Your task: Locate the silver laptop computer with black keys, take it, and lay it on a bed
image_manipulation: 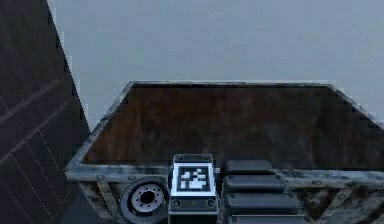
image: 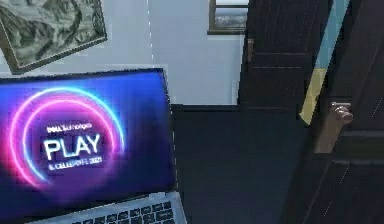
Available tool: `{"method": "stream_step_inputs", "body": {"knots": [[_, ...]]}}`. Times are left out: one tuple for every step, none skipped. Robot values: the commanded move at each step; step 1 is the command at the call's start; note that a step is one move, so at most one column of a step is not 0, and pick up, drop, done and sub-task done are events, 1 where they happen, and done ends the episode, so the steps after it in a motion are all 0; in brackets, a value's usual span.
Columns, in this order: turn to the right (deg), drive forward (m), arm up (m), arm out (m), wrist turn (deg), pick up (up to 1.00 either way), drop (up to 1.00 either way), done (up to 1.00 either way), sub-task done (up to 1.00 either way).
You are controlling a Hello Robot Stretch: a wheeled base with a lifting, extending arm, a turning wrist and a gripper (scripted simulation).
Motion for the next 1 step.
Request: {"method": "stream_step_inputs", "body": {"knots": [[-6.0,0.0,0.0,0.0,0.0,0.0,0.0,0.0,0.0]]}}
